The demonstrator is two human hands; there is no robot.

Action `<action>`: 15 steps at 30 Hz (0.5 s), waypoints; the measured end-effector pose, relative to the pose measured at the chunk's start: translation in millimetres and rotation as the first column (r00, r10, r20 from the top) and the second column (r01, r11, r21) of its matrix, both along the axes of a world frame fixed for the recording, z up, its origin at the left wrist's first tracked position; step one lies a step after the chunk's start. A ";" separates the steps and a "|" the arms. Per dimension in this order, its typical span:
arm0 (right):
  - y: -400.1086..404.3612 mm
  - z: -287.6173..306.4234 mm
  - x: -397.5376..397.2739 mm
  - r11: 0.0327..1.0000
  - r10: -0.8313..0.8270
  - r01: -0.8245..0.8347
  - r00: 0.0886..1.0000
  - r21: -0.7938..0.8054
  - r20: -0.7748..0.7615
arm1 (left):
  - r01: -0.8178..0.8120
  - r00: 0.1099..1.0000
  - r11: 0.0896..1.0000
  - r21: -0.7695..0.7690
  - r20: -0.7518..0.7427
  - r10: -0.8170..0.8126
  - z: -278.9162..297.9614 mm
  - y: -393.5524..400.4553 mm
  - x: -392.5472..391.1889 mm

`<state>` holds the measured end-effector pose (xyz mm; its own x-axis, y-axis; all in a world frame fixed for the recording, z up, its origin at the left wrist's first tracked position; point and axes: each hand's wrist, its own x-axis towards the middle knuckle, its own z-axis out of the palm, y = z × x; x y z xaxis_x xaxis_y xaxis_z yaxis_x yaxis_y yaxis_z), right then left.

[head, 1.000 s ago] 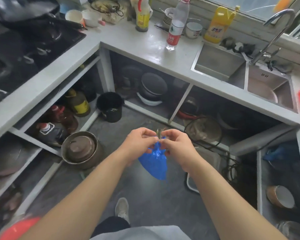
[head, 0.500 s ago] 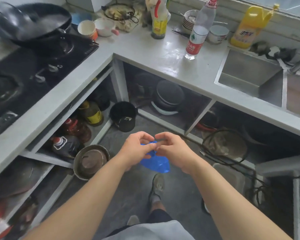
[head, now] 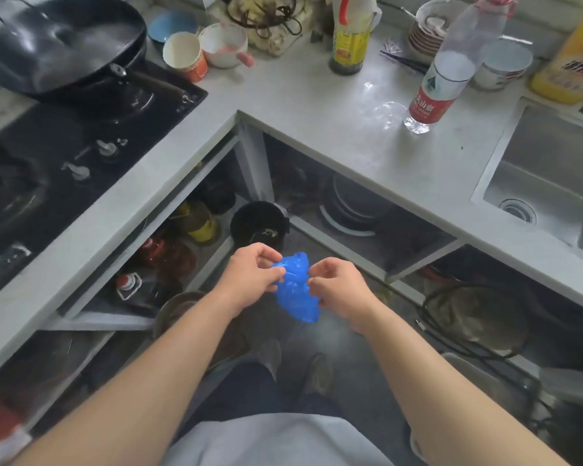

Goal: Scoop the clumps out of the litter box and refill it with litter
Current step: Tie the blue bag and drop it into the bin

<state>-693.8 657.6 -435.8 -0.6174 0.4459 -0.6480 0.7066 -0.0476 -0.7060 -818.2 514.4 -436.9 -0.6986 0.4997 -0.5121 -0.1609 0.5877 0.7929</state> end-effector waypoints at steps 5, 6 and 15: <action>11.4 -22.8 -47.0 0.998 -0.051 0.052 0.995 -0.020 0.083 | -0.044 0.999 0.999 -0.031 0.019 0.045 -35.1 14.8 -53.6; 12.7 -27.4 -56.5 0.997 -0.072 0.075 0.992 -0.020 0.101 | -0.032 0.999 0.999 -0.043 0.011 0.033 -41.9 17.8 -64.9; 16.1 -85.7 -139.2 0.978 -0.170 0.191 0.962 -0.084 0.215 | -0.123 0.990 0.985 -0.118 0.061 0.131 -101.5 33.4 -163.3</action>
